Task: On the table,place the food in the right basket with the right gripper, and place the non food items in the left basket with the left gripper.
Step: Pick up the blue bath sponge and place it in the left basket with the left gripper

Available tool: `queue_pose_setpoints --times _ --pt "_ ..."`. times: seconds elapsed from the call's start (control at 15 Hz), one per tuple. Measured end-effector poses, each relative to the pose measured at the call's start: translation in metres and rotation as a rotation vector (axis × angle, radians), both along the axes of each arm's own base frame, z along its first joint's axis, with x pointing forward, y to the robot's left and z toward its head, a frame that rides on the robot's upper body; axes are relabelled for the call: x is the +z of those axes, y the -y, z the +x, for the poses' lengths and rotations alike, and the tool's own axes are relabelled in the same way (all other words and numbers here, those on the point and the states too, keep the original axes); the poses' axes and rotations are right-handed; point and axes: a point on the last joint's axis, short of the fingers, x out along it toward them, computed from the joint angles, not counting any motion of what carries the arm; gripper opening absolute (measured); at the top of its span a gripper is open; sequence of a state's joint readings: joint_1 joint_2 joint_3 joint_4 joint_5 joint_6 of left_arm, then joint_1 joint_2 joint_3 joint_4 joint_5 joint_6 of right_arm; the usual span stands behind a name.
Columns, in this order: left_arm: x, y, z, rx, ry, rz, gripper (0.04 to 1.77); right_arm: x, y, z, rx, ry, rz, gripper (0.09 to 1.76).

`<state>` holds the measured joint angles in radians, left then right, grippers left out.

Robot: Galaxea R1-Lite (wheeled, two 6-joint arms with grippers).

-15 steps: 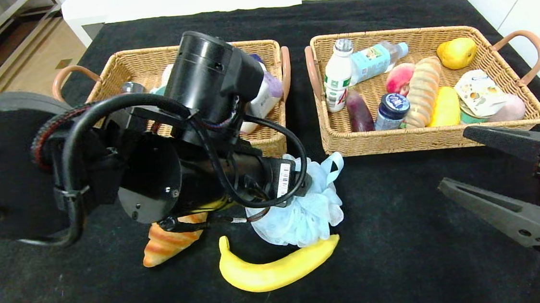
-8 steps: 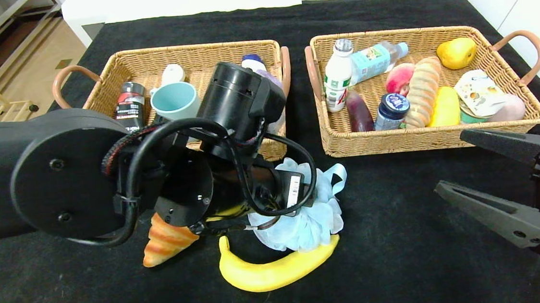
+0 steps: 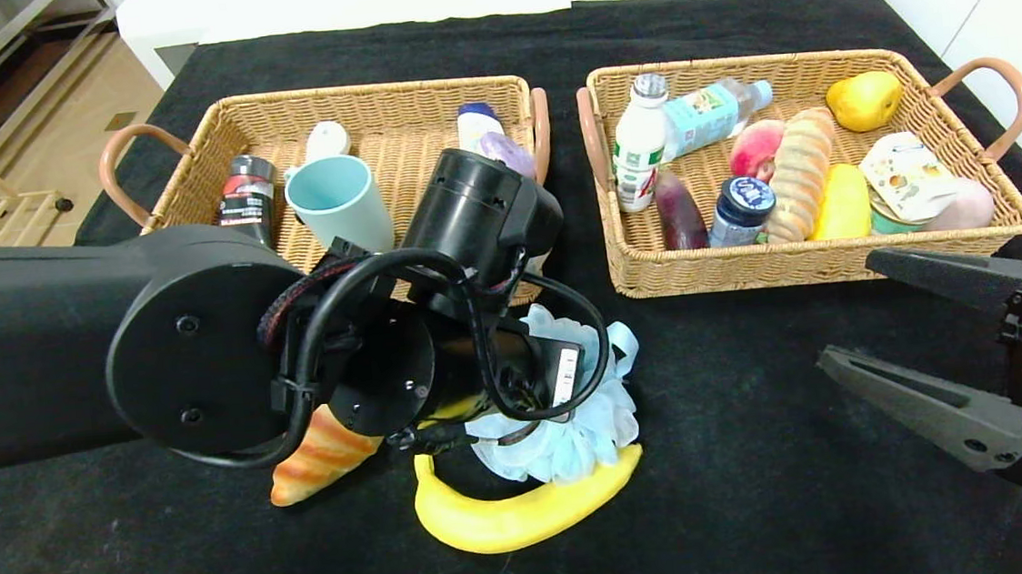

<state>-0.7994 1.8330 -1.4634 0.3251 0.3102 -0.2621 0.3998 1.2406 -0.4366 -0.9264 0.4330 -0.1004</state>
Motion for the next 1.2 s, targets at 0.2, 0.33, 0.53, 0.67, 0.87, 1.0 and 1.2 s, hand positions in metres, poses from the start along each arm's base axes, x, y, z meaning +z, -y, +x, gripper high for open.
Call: queue_pose_setpoints --times 0.2,0.33,0.53,0.67,0.87,1.0,1.2 --pt "0.000 0.000 0.000 0.000 0.000 0.000 0.81 -0.001 0.000 0.001 0.000 -0.004 -0.003 1.71" --pt "0.000 0.000 0.000 0.000 -0.001 0.000 0.48 -0.002 0.000 0.001 0.000 -0.008 -0.005 1.71" --pt "-0.001 0.000 0.000 -0.001 -0.001 0.003 0.47 -0.003 -0.001 0.001 0.000 -0.010 -0.007 1.71" --pt "-0.001 0.000 0.000 -0.002 -0.003 0.003 0.46 -0.003 -0.001 0.001 0.000 -0.011 -0.008 1.71" --pt "0.001 0.000 -0.001 -0.005 0.002 -0.001 0.45 -0.004 -0.001 0.002 0.000 -0.011 -0.007 1.71" --pt "0.004 -0.001 -0.005 -0.007 0.012 0.001 0.43 -0.004 -0.001 0.002 0.000 -0.014 -0.007 1.71" --pt "0.020 -0.007 -0.017 -0.024 0.038 -0.033 0.39 -0.004 -0.001 0.002 0.001 -0.017 -0.009 1.71"
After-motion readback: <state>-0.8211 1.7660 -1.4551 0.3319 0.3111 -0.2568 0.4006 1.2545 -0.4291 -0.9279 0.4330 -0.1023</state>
